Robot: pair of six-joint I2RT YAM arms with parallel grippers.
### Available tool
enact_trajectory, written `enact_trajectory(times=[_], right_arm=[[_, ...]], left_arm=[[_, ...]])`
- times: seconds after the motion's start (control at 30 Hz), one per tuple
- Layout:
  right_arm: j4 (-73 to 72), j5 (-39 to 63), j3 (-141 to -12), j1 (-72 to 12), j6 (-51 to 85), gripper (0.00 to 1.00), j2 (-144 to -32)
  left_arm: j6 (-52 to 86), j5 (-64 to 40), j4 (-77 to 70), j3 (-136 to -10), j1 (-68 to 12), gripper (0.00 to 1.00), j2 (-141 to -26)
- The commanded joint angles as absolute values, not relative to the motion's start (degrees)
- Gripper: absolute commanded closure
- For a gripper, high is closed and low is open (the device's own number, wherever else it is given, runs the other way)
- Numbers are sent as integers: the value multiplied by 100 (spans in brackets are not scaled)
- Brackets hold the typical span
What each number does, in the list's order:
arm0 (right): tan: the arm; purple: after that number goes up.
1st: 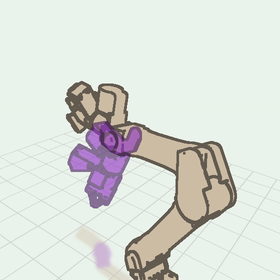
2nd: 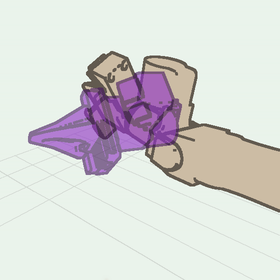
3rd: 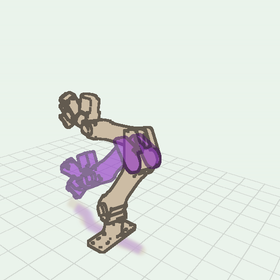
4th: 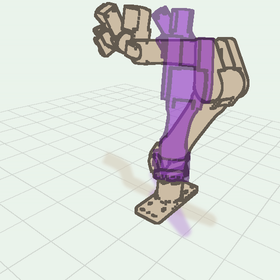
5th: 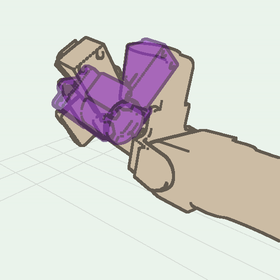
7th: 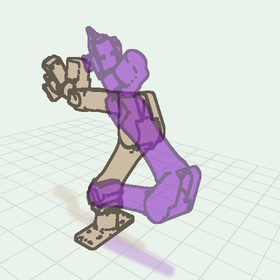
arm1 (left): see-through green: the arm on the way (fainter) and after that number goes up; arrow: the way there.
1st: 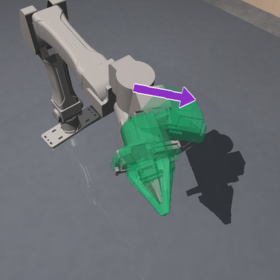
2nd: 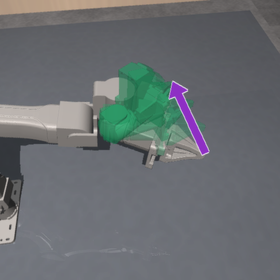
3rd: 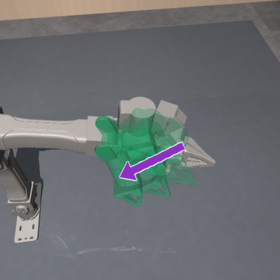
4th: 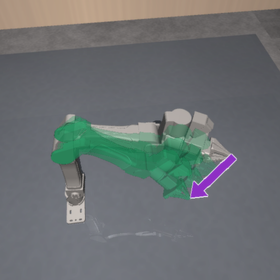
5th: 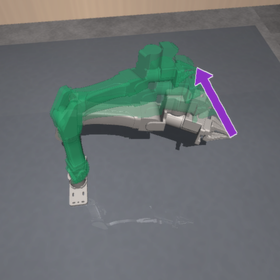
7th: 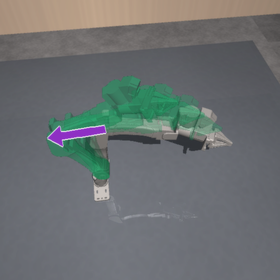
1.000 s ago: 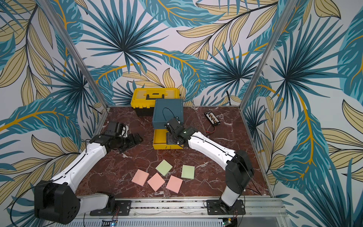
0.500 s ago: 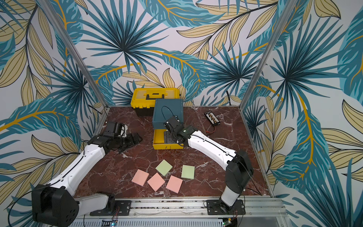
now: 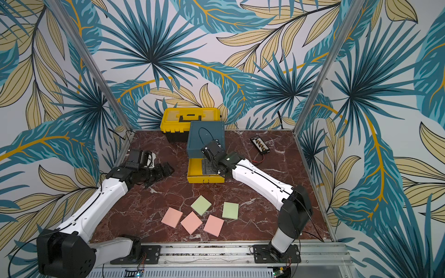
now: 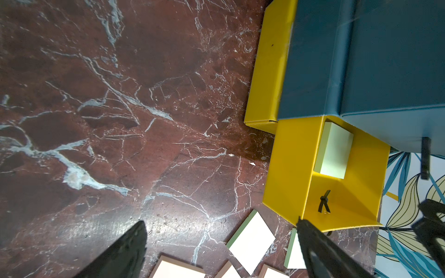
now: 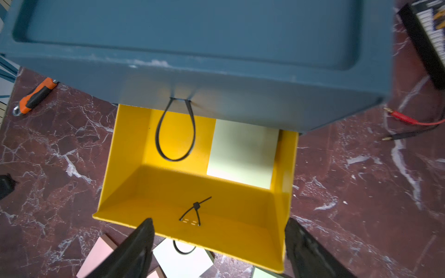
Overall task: Please put the sticky notes in the drawer by color
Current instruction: Place the sticky notes in the drawer, then pick up the sticky notes from the center of the board.
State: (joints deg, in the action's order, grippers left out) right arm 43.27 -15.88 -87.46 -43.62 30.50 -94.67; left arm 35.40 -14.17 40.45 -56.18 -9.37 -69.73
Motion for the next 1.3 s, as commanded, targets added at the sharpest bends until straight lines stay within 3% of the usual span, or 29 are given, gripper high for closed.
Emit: enact_trajectory(times=[0.0,0.4,0.7,1.03,1.27], right_arm=[[4886,-2132,-8941,-4386,2874,14,-8998],[5788,-3023,-7303,-4386,3771,12,-7703],[5665,-2638,-6201,-4439,4336,12,-7121],[5545,-2315,-5328,-5298,5353,11,-7106],[4840,-1806,-5115,-5806,5954,5,-7706]], left_arm=[[3509,-1409,3974,-5580,-894,1,-6904],[3467,-1462,3718,-5605,-889,1,-7169],[3446,-1375,3758,-5643,-896,1,-7225],[3412,-1336,3929,-5783,-889,1,-7218],[3404,-1311,3945,-5697,-896,1,-7146]])
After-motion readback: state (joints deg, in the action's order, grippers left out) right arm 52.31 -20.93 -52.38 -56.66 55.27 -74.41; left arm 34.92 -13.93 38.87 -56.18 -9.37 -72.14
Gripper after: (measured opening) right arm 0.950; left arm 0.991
